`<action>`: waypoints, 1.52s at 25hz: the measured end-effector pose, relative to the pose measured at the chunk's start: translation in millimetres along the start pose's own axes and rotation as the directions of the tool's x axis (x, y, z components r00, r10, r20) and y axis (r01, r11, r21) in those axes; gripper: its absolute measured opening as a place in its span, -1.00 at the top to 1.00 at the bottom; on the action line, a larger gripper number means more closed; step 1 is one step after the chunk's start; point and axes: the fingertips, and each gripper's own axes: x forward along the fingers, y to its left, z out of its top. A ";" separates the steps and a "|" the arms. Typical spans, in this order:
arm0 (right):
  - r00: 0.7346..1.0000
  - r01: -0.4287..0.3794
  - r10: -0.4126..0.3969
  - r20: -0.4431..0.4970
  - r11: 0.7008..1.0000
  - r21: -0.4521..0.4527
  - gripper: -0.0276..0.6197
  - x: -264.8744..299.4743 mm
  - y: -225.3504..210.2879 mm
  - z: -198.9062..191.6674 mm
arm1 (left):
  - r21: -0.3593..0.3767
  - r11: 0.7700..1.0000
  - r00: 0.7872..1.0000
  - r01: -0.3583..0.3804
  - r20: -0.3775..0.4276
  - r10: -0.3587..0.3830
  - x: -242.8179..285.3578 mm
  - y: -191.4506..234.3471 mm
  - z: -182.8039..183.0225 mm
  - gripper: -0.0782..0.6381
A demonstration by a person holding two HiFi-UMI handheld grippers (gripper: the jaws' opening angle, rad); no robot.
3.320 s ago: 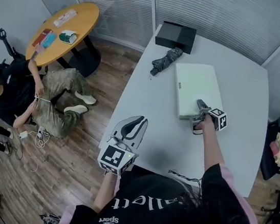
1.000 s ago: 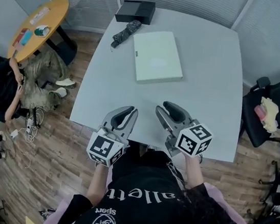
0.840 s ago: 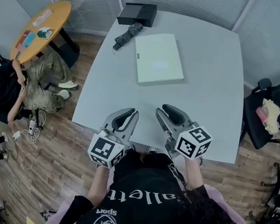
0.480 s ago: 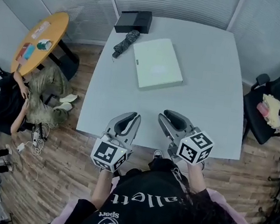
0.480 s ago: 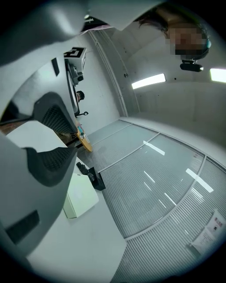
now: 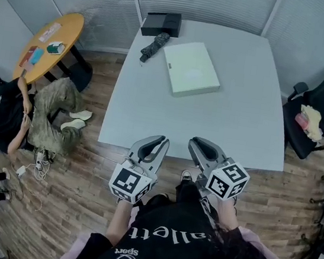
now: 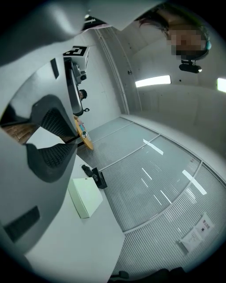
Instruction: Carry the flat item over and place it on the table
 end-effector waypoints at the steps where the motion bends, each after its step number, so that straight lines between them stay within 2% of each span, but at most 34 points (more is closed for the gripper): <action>1: 1.000 0.007 -0.007 0.003 1.000 -0.004 0.73 -2.2 8.4 -4.5 | -0.002 1.000 1.000 0.004 0.002 -0.004 -10.3 -1.2 -2.1 0.62; 8: 0.998 0.068 -0.068 0.016 0.997 -0.026 0.73 -14.8 60.0 -34.7 | -0.005 0.998 0.998 0.061 -0.011 -0.061 -68.1 -14.2 -22.2 0.62; 14: 0.994 0.105 -0.104 0.042 0.994 -0.014 0.73 -30.4 84.5 -47.6 | 0.002 0.994 0.994 0.111 -0.017 -0.111 -90.2 -29.5 -29.0 0.62; 20: 0.989 0.124 -0.125 0.082 0.992 0.021 0.73 -49.1 92.0 -54.0 | 0.005 0.989 0.989 0.149 -0.019 -0.149 -100.2 -45.8 -34.3 0.62; 27: 0.986 0.147 -0.146 0.075 0.989 -0.010 0.73 -65.3 95.7 -58.8 | 0.019 0.984 0.984 0.176 -0.007 -0.175 -102.2 -60.7 -31.5 0.62; 38: 0.988 0.127 -0.129 0.082 0.992 0.022 0.75 -78.5 94.6 -58.8 | 0.022 0.980 0.981 0.196 -0.001 -0.196 -96.1 -75.8 -28.7 0.62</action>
